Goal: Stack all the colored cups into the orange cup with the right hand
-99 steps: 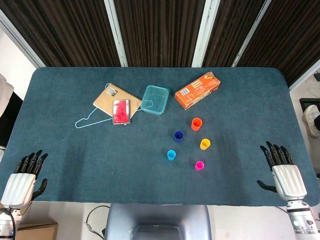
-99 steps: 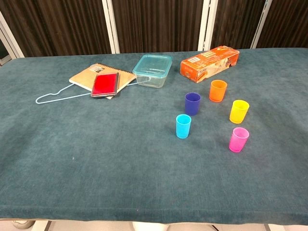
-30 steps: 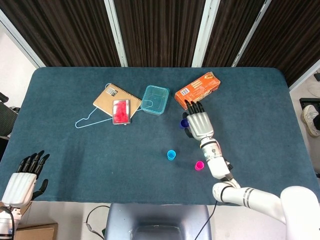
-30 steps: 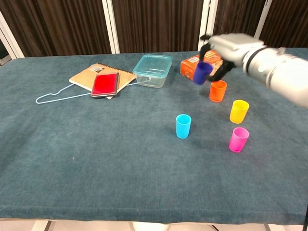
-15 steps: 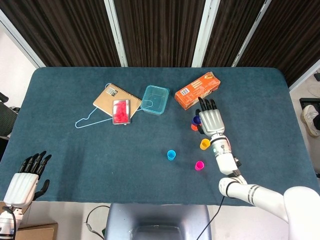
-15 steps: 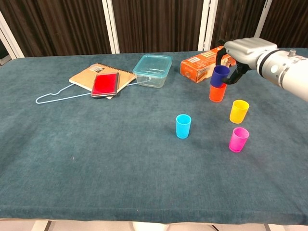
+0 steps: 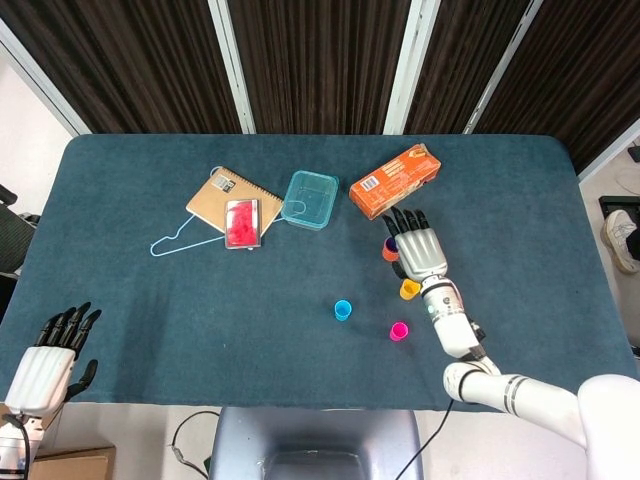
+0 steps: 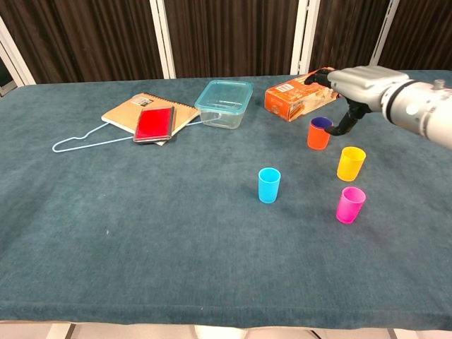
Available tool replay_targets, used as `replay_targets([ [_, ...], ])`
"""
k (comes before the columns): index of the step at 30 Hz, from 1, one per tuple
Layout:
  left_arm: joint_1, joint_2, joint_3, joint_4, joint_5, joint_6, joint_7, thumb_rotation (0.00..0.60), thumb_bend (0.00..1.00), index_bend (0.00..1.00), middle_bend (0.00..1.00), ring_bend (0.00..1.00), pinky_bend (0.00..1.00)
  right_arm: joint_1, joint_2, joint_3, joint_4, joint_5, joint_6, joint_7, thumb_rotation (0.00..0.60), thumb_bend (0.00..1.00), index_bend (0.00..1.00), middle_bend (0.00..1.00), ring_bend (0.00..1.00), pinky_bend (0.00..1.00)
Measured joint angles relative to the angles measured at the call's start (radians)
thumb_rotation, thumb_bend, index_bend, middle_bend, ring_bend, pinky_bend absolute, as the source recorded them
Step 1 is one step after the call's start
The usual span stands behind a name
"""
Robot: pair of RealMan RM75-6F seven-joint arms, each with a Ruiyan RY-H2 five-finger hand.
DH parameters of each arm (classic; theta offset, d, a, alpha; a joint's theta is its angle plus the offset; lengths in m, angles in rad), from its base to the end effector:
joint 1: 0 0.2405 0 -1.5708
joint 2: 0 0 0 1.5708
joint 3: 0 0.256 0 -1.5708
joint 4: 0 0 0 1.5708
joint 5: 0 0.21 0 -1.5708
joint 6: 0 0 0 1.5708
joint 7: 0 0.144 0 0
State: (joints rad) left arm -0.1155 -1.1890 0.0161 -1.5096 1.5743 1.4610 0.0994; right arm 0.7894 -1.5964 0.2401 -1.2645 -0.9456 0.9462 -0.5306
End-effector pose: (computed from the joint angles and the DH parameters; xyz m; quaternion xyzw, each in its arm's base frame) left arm -0.3164 0.1771 0.1296 -0.6624 -0.3448 -0.3450 0.5686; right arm -0.1752 -0.3950 0.0002 0.7203 -0.3349 0.3037 0.5260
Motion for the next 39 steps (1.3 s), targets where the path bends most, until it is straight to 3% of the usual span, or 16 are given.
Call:
replay_targets([
  [7,-0.001,-0.003,0.006,0.002,0.007,-0.003,0.005,0.600,0.43,0.00,0.00,0.00,0.11,-0.109,0.212,-0.154,-0.282,-0.231,0.051,0.076,0.600,0.42,0.20,0.00,0.00,0.00],
  [10,0.000,-0.004,0.006,0.003,0.009,-0.003,0.006,0.600,0.43,0.00,0.00,0.00,0.11,-0.137,0.240,-0.199,-0.298,-0.259,0.046,0.094,0.600,0.42,0.25,0.00,0.00,0.00],
  [20,-0.004,-0.005,0.005,0.013,0.004,-0.010,-0.002,0.600,0.43,0.00,0.00,0.00,0.11,-0.138,0.178,-0.183,-0.160,-0.218,0.017,0.083,0.600,0.42,0.35,0.00,0.00,0.00],
  [25,-0.051,-0.009,-0.026,0.112,-0.020,-0.069,-0.090,0.600,0.43,0.00,0.00,0.00,0.11,-0.121,0.144,-0.169,-0.113,-0.191,-0.018,0.075,0.600,0.42,0.40,0.00,0.00,0.00],
  [29,-0.080,-0.017,-0.038,0.166,-0.023,-0.091,-0.141,0.600,0.43,0.00,0.00,0.00,0.11,-0.113,0.120,-0.162,-0.089,-0.176,-0.032,0.067,0.600,0.42,0.47,0.00,0.00,0.00],
  [39,-0.084,-0.018,-0.033,0.168,-0.022,-0.089,-0.143,0.600,0.43,0.00,0.00,0.00,0.11,-0.117,0.090,-0.134,-0.066,-0.158,0.006,0.062,0.600,0.48,0.61,0.03,0.00,0.00],
])
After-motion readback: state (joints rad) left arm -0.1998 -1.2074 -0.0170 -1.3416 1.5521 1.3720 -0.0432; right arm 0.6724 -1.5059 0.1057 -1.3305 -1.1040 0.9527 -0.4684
